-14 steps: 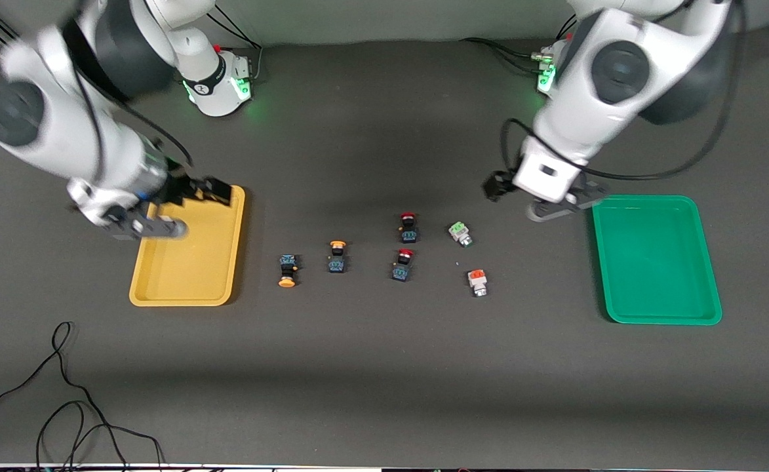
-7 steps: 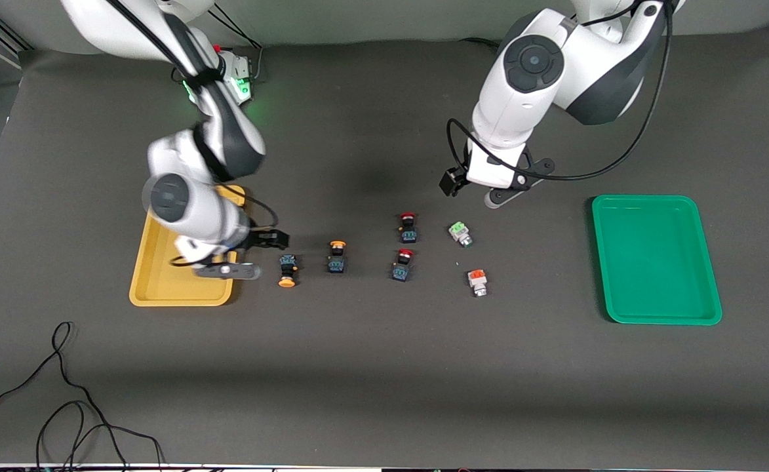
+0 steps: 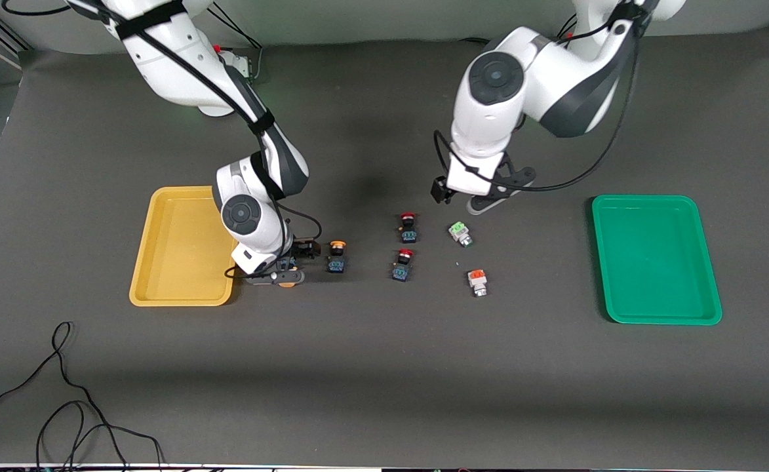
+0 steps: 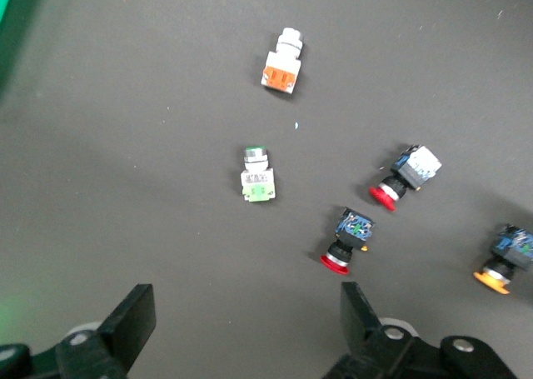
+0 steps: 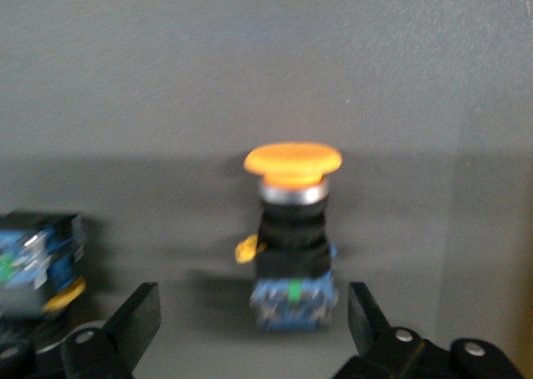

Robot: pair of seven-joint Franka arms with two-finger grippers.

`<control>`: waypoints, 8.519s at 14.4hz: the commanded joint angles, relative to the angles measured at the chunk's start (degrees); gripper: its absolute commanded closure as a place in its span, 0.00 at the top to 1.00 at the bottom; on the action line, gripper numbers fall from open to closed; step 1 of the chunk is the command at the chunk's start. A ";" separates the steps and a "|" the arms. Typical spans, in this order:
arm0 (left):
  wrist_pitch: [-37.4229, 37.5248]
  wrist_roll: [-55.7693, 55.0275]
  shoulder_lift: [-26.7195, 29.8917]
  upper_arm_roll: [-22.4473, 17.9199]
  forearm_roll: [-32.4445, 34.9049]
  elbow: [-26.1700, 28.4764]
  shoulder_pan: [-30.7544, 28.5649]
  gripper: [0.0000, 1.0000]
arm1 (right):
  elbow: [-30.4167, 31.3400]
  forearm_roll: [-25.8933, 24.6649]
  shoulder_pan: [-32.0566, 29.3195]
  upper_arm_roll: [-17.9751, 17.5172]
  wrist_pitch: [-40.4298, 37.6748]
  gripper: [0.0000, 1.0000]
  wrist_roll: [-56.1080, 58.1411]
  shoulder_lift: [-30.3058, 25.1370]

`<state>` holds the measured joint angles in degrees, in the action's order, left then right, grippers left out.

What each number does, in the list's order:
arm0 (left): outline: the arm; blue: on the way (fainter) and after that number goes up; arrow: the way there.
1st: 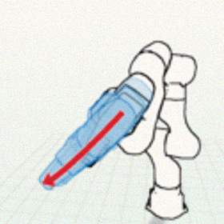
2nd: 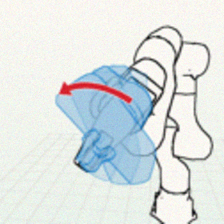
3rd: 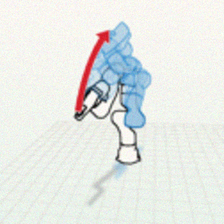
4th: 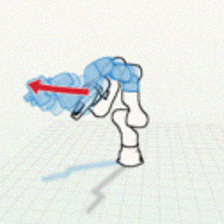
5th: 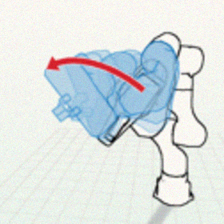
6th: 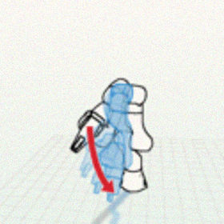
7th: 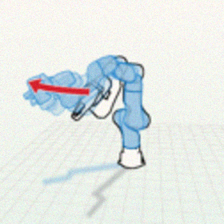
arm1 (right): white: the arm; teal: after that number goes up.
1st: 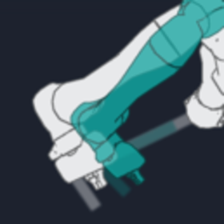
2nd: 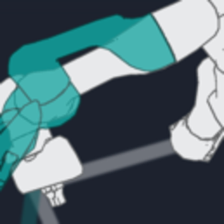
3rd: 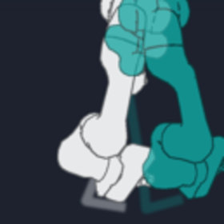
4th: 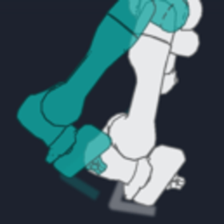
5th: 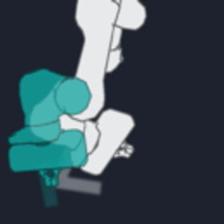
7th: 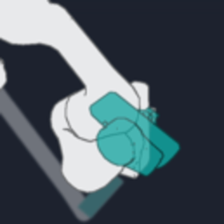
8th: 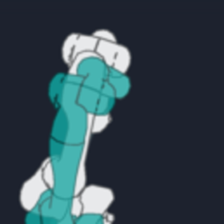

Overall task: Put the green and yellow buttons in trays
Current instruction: 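Place the yellow button in the yellow tray while the left gripper grasps green button, then place the green button in the green tray while the right gripper grasps yellow button, then place the yellow button in the yellow tray while the left gripper grasps orange-based button, then place the orange-based button in the green tray while the right gripper withdraws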

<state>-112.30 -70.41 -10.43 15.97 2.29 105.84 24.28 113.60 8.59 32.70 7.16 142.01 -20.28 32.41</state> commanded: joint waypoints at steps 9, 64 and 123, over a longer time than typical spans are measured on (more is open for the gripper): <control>-24.86 -0.70 -13.90 -0.76 4.83 7.09 -0.37 0.98 | -1.71 0.91 -0.88 3.73 -6.18 0.00 1.21 -3.91; -29.38 80.78 -11.54 -0.94 5.18 17.47 -46.69 0.22 | -19.20 17.60 20.29 21.31 -19.68 1.00 0.08 2.74; -12.00 33.09 -11.12 -4.63 4.32 -3.02 -9.93 0.00 | 14.55 55.40 23.20 49.79 -0.94 0.46 75.92 8.56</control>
<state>-128.56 -43.61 -27.79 11.83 9.85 100.36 16.15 128.33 61.92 55.87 56.79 140.85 53.01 41.14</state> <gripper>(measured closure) 0.590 0.590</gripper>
